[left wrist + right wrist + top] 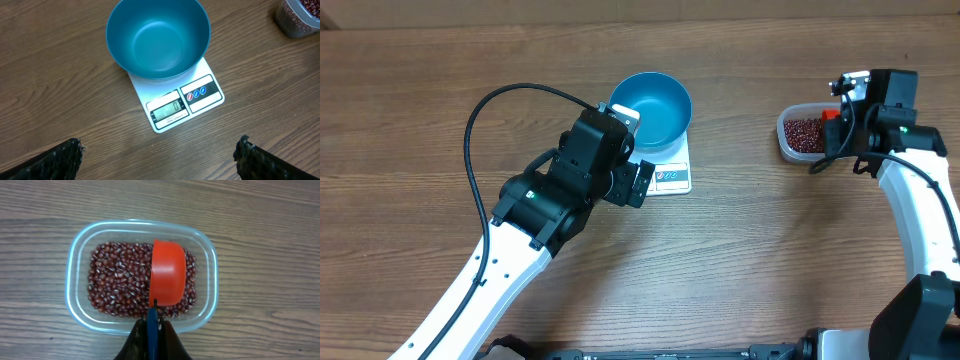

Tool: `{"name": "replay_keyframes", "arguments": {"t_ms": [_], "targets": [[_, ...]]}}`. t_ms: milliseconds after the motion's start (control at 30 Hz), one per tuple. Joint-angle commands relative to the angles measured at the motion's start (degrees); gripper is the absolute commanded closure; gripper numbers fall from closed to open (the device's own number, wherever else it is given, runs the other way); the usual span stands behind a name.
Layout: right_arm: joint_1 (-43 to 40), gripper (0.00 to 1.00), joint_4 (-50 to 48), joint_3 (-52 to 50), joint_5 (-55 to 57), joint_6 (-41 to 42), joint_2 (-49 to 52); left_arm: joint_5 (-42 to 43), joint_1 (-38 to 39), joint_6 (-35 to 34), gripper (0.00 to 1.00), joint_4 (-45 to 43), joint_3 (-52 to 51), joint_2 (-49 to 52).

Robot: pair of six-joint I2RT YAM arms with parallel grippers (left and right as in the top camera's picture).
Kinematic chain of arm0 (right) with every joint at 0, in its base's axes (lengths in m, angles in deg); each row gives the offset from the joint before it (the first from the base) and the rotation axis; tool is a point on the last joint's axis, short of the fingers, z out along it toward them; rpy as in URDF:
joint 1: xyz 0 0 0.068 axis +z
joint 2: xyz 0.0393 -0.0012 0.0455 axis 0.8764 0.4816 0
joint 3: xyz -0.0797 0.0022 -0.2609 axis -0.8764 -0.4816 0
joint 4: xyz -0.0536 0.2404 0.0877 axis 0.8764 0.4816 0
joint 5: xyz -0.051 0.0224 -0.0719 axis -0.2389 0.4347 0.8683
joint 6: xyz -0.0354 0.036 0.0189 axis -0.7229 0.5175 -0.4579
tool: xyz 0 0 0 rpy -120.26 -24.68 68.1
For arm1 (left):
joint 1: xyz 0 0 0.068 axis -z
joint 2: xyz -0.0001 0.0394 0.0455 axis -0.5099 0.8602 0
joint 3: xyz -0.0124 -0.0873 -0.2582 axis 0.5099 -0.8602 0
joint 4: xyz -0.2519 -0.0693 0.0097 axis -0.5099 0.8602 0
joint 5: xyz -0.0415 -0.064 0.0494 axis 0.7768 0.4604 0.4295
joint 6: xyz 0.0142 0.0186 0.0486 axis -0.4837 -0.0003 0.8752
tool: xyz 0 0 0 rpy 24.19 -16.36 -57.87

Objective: Scoop item into bowl and weigh 150g on scale
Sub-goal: 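Move the red scoop with the right gripper over the bean tub, then dip the red scoop into the beans and scoop with the right gripper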

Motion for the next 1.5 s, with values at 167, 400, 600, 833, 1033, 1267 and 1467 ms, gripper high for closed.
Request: {"name": "replay_keyframes", "arguments": {"t_ms": [167,400,600,833,1033,1267,1467], "targets": [[-3.4,0.96,-0.6,-1.0,-1.3,-0.9,0.0,-0.5,-0.3,0.2,0.0,-0.2,0.9,-0.7],[-3.6,0.96,-0.3,-1.0,-4.9,-0.6,0.0,-0.5,-0.3,0.2,0.01,-0.2,0.9,-0.7],[-3.6,0.96,0.7,-1.0,-5.0,-0.5,0.4,-0.5,-0.3,0.2,0.0,-0.2,0.9,-0.7],[-3.6,0.96,1.6,-1.0,-5.9,-0.5,3.7,-0.5,-0.3,0.2,0.0,-0.2,0.9,-0.7],[-3.6,0.96,3.2,-1.0,-12.0,-0.4,5.2,-0.5,-0.3,0.2,0.01,-0.2,0.9,-0.7],[-3.6,0.96,2.4,-1.0,-13.9,3.5,5.2,-0.5,-0.3,0.2,0.0,-0.2,0.9,-0.7],[-3.6,0.96,2.4,-1.0,-17.1,5.0,5.4,-0.5,-0.3,0.2,0.0,-0.2,0.9,-0.7]]}}
